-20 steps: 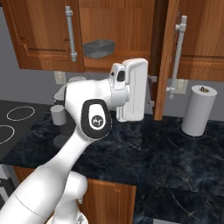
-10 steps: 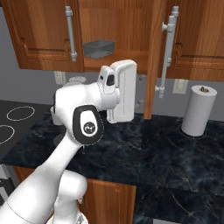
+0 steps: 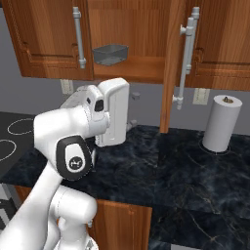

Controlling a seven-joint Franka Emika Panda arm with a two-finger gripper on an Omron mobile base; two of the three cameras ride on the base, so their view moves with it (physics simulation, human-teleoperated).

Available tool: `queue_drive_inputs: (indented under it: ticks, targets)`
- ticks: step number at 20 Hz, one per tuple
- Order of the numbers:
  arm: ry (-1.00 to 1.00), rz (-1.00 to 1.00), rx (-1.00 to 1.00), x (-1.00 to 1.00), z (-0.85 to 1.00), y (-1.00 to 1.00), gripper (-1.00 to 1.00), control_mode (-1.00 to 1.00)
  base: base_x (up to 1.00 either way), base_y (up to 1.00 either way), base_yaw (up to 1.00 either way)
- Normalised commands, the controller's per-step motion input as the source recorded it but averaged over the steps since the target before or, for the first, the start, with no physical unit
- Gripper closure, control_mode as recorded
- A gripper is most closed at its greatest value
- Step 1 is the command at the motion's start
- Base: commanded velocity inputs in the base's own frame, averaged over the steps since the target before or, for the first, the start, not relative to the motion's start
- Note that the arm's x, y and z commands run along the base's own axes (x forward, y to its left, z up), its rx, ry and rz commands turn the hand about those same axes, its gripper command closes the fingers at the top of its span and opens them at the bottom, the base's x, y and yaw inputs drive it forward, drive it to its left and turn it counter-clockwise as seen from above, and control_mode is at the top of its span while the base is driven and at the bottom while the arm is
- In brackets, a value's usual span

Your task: Retrieve the tupperware from the cabinet, then place the raw meat into the tupperware to avoid contamination.

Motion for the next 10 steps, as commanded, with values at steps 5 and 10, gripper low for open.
queue_drive_inputs:
  ticks: [5, 10]
  targets:
    - [-0.04, 0.1, 0.15, -0.3, 0.04, 0.5, -1.0, -1.0, 0.0, 0.0, 0.0]
    - [0.0, 0.11, 0.18, -0.25, 0.1, 0.48, -1.0, -1.0, 0.0, 0.0, 0.0]
